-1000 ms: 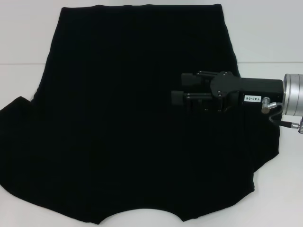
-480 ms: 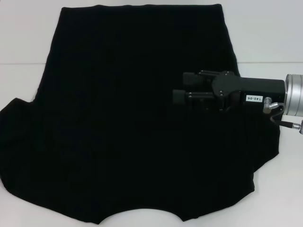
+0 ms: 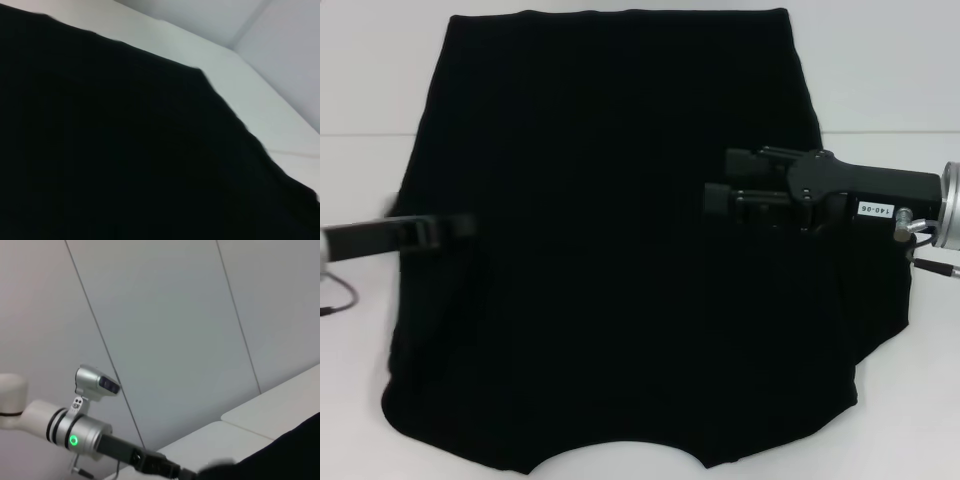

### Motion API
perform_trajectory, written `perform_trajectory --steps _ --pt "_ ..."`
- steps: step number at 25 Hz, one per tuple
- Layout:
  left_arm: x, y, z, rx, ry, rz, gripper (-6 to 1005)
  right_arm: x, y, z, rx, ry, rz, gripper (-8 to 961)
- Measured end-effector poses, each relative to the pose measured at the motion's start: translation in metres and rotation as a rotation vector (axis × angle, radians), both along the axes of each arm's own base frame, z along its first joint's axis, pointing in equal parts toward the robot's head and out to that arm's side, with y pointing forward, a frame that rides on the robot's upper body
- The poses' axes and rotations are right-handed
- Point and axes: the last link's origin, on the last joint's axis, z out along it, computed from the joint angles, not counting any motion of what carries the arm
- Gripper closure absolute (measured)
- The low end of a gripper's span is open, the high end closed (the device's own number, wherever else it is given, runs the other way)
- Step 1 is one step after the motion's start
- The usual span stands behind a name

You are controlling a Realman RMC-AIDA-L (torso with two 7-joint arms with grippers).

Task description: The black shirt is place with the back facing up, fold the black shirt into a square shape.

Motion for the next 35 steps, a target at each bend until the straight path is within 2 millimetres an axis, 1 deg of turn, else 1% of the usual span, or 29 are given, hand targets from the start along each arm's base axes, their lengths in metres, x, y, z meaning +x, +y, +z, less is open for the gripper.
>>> perform_trajectory --steps 4,7,8,12,17,21,25,28,30,35 --pt "0.015 0.002 -0.025 -0.047 0.017 -0.064 997 0.004 -0.002 0.001 0.008 0.008 -0.010 169" --pt "0.018 0.002 -0.034 -0.072 0.022 -0.067 997 0.006 -0.002 0.003 0.012 0.011 -0.015 171" --pt "0.018 0.003 -0.034 -0.070 0.017 -0.064 997 0.006 -0.002 0.003 0.015 0.012 -0.016 171" --pt "0.021 0.000 -0.030 -0.035 -0.063 -0.074 896 0.009 -0.001 0.009 0.033 0.020 -0.026 174" --pt "0.027 -0.011 -0.014 0.018 -0.180 -0.169 787 0.015 0.003 0.022 0.063 0.044 -0.070 177" --pt "0.025 -0.022 -0.006 0.073 -0.229 -0.242 709 0.026 0.010 0.034 0.074 0.056 -0.166 179" --pt "0.031 -0.034 -0.010 0.070 -0.262 -0.368 630 0.038 0.018 0.049 0.049 0.056 -0.306 181" --pt "0.037 -0.041 -0.019 0.055 -0.246 -0.484 503 0.050 0.024 0.057 0.024 0.037 -0.428 183" --pt "0.044 -0.046 -0.030 0.023 -0.212 -0.578 419 0.058 0.028 0.064 0.000 0.010 -0.513 184" --pt "0.055 -0.048 -0.054 -0.061 -0.120 -0.696 187 0.076 0.029 0.075 -0.085 -0.096 -0.686 187"
